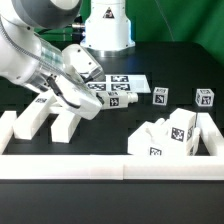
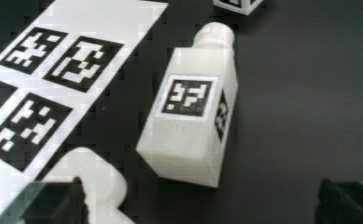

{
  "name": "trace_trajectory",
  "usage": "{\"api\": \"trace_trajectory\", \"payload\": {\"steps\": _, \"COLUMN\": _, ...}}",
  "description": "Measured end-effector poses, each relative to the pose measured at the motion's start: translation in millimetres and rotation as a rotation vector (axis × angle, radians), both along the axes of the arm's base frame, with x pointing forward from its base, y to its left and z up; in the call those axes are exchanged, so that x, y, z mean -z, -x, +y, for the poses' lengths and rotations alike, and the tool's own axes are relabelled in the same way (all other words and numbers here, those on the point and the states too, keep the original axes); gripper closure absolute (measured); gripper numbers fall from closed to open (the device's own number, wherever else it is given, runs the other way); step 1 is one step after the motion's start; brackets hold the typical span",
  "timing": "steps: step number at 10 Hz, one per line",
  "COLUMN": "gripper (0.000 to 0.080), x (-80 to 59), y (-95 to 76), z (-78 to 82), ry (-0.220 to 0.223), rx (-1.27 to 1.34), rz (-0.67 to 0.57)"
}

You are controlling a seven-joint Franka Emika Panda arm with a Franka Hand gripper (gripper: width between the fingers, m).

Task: Assemble chair

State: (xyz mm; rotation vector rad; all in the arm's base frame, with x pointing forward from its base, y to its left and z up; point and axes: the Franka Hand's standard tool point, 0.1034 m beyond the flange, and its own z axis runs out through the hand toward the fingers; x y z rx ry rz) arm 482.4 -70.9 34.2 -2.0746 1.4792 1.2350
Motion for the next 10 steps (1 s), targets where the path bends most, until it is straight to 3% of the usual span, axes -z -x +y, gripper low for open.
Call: {"api": "trace_trajectory", "payload": {"steps": 10, "gripper": 0.0176, "x": 27.1, "y": 8.6, "z": 21.3, "ry": 0.025, "rx": -0.012, "rz": -0.010}}
